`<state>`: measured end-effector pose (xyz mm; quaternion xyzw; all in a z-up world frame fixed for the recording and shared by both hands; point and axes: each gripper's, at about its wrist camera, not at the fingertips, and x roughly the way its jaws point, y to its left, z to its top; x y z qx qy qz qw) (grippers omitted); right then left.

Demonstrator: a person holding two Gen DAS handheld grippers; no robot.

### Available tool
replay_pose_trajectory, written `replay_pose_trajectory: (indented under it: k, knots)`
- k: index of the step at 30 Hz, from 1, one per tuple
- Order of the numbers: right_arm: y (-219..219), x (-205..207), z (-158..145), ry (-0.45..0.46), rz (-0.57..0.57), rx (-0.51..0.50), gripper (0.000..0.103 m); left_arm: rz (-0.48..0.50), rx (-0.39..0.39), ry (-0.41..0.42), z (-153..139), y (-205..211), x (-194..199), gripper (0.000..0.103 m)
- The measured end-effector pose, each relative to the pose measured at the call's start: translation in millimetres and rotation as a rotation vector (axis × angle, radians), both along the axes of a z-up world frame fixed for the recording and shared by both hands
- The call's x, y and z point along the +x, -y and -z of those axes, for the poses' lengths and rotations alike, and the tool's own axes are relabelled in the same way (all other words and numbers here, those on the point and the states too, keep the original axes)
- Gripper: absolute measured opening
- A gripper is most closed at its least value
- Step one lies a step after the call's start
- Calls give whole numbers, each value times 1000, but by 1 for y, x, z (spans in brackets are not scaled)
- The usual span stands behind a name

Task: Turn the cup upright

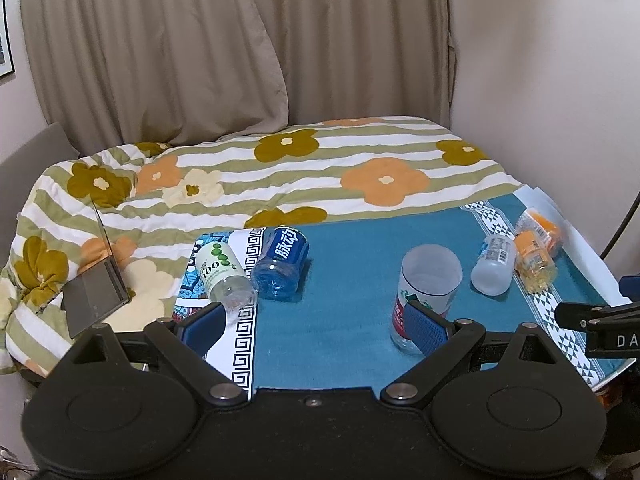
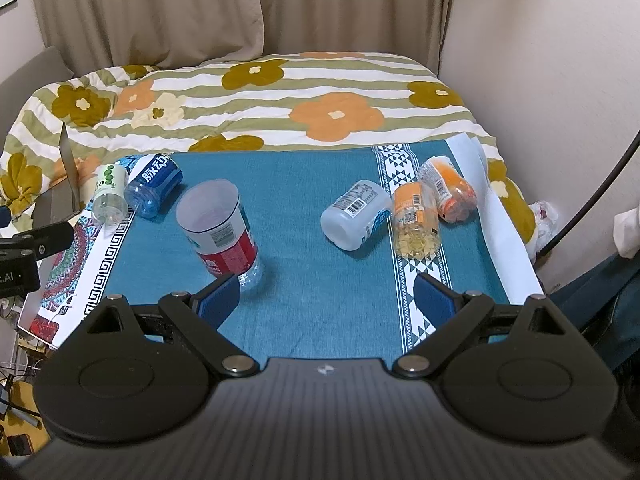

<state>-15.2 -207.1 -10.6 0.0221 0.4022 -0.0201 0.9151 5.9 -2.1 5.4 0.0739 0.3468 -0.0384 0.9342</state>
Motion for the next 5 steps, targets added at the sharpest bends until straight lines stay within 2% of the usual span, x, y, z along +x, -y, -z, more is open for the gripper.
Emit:
replay_pose_trajectory:
  k: [5]
  knots:
    - [-2, 3, 3, 19, -53, 3, 103, -12, -6, 13, -2, -2, 0, 100]
